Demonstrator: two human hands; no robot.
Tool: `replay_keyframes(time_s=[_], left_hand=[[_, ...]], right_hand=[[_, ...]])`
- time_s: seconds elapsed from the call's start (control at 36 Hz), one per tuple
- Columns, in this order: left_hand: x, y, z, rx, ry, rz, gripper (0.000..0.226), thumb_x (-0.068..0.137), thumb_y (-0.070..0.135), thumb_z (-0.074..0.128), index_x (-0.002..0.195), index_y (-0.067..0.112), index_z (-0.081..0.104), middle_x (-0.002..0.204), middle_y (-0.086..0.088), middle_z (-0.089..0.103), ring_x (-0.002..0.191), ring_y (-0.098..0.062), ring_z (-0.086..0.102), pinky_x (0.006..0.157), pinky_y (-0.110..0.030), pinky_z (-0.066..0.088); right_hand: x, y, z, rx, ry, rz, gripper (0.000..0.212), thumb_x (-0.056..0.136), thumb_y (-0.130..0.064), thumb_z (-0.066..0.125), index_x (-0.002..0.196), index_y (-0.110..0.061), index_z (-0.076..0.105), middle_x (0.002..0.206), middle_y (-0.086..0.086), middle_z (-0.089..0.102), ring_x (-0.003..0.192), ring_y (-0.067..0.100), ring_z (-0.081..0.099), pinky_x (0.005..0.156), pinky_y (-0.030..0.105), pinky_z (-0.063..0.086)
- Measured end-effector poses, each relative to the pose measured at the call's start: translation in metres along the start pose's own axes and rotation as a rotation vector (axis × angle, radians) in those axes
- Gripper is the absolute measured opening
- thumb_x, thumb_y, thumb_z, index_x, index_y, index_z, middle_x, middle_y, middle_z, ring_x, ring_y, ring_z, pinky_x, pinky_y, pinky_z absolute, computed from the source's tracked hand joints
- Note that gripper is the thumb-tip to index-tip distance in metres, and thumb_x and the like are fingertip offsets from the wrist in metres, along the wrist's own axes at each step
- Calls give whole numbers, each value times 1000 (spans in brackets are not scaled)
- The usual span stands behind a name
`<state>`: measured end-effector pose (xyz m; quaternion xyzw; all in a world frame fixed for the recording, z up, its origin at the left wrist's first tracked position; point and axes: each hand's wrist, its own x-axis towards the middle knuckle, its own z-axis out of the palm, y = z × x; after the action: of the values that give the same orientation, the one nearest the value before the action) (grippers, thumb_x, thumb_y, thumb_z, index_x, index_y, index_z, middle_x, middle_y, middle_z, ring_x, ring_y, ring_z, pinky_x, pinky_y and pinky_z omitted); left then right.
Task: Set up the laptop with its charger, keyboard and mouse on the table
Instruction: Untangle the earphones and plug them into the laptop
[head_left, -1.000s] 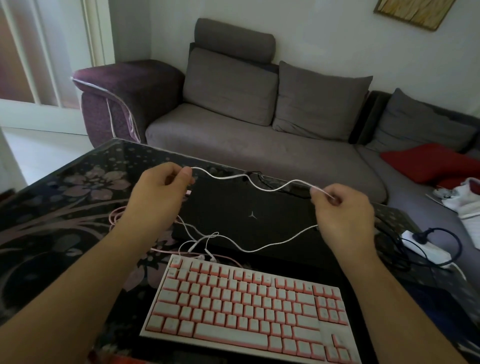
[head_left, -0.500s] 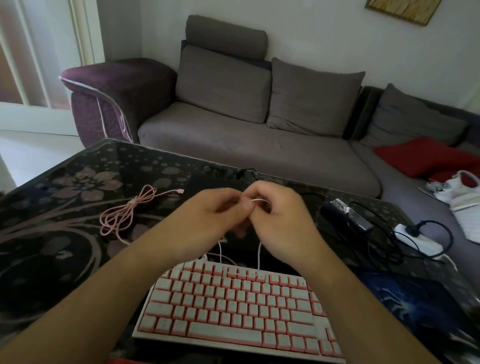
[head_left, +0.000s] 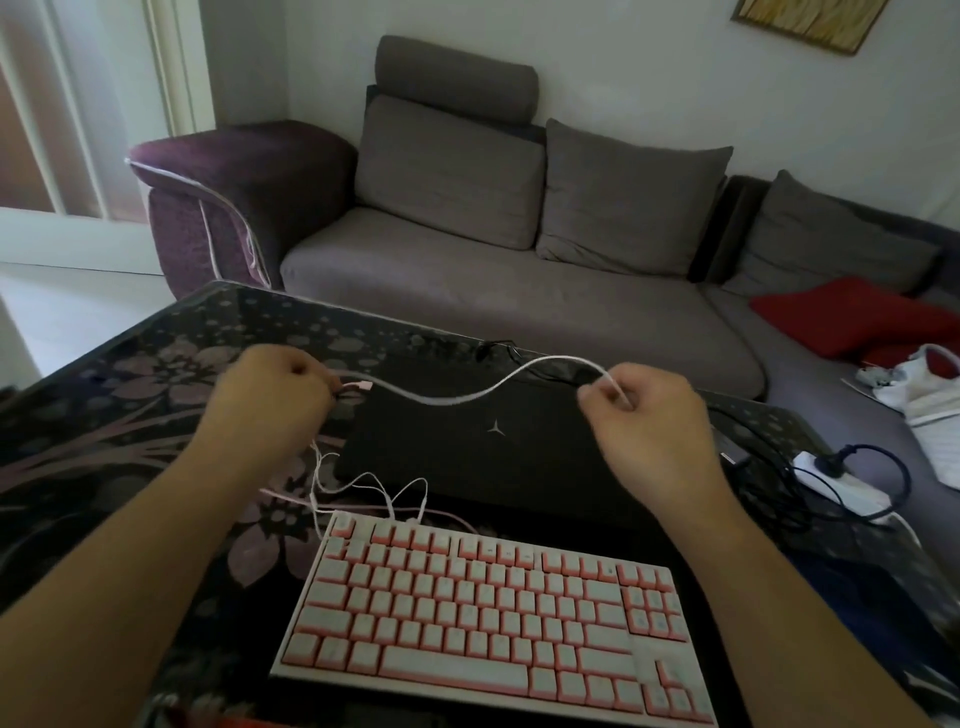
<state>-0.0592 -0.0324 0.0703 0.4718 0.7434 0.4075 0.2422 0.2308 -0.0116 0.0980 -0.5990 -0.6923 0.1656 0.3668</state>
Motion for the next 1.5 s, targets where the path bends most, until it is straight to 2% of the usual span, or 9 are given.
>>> replay_keyframes(time_s=[0.14,0.28,0.44,0.53,0.72,0.83,1.03,1.31,1.5], left_hand=[[-19,8,18,145,-186,263,47,104,11,56,143,37,57,142,6,58,102,-7,65,74,-20,52],[-39,29,27,-122,-616,349,32,108,45,45,126,32,69,113,11,76,102,-2,71,95,-31,52],[-23,22,18,-43,-272,63,37,108,40,50,87,21,73,69,-2,58,59,-15,53,61,-32,43],[-9,13,2,-562,-116,-172,29,108,28,51,84,17,63,55,5,46,46,-11,40,45,-26,35],[5,4,-26,-1223,-60,-237,31,112,21,34,85,20,48,57,8,32,35,-4,26,39,-19,20],[7,-4,-24,-1159,-74,-189,25,110,15,37,90,20,52,58,8,35,41,-5,23,38,-20,15],[6,-7,-29,-1022,-150,-237,25,110,17,39,90,17,54,55,7,38,34,-5,26,30,-17,21],[-1,7,-25,-637,-296,-356,19,109,19,45,95,13,56,59,3,39,36,-8,28,29,-15,21],[2,11,-3,-354,-298,-427,35,108,20,48,76,7,55,68,-8,55,59,-24,50,63,-38,46]], right_hand=[[-12,-24,30,-39,-310,-65,18,107,-29,57,94,-36,68,94,-11,67,85,1,64,73,21,45],[-19,-44,57,9,-464,-199,20,109,-23,50,103,-32,67,106,-11,57,96,4,59,84,24,46],[-17,-50,75,-63,-245,-181,40,99,-29,71,134,-37,53,135,-15,44,126,0,45,106,26,44],[-22,-54,80,-55,-180,-96,44,94,-13,72,126,-35,52,129,-15,46,114,1,52,99,25,51],[-47,-65,112,-169,-1042,-391,71,86,-2,71,144,-39,55,157,-20,35,143,8,29,116,34,34],[-61,-55,143,-367,-1008,-698,63,86,-9,76,146,-24,61,154,-10,46,132,18,33,114,40,37],[-51,-57,143,-334,-906,-625,62,86,13,64,134,-26,70,141,-7,60,130,17,51,109,40,50],[-48,-57,147,-534,-749,-661,56,90,-3,72,140,-24,60,135,-1,55,119,18,57,97,40,55],[-41,-60,144,-570,-686,-601,37,95,-10,71,129,-21,61,115,-1,62,108,17,58,94,36,50]])
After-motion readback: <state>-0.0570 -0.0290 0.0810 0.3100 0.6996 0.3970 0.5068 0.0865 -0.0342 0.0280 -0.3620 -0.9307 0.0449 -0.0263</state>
